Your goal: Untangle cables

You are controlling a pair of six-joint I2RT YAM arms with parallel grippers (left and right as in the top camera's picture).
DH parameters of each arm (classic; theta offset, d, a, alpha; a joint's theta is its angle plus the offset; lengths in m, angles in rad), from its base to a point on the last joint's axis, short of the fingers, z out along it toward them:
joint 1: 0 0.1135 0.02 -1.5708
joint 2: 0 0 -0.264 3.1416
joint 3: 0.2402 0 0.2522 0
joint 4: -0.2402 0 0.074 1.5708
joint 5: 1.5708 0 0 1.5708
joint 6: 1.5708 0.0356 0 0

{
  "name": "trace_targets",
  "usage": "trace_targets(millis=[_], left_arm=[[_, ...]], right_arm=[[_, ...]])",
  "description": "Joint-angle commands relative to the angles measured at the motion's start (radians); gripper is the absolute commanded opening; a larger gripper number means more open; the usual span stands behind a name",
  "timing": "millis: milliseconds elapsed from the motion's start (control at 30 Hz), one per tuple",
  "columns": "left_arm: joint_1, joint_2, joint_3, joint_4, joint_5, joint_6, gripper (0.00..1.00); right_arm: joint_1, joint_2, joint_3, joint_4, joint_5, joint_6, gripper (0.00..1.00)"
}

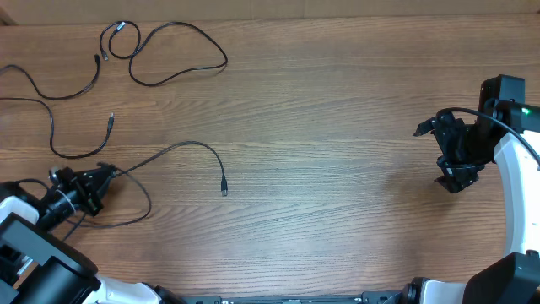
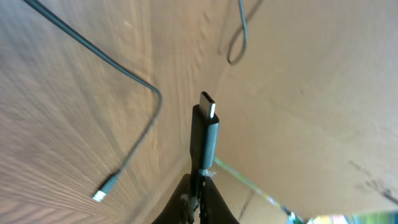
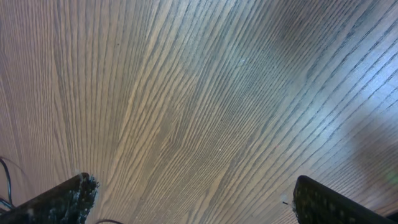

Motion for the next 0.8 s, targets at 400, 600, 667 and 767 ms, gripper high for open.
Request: trace_targets(millis=[400,600,667,767], left_arm=[[-0.366,-0.076,-0.007,0.029,-0.297,0.002,0.04],[-0.386,-0.076,-0.007,0.21,-0.201,-0.372,0.04],[-0.386,-0.076,-0.007,0.336,-0.066,-0.414,0.04],[-0.388,-0.076,-0.007,0.508,0.018,-0.656,0.04]], right_arm=[[-0.004,-0.006,0.007,0.002,0.011,0.005,1.0],[-0.004,-0.006,0.007,0.002,0.011,0.005,1.0],[-0.004,-0.006,0.007,0.002,0.011,0.005,1.0],[-0.004,-0.006,0.007,0.002,0.011,0.005,1.0]])
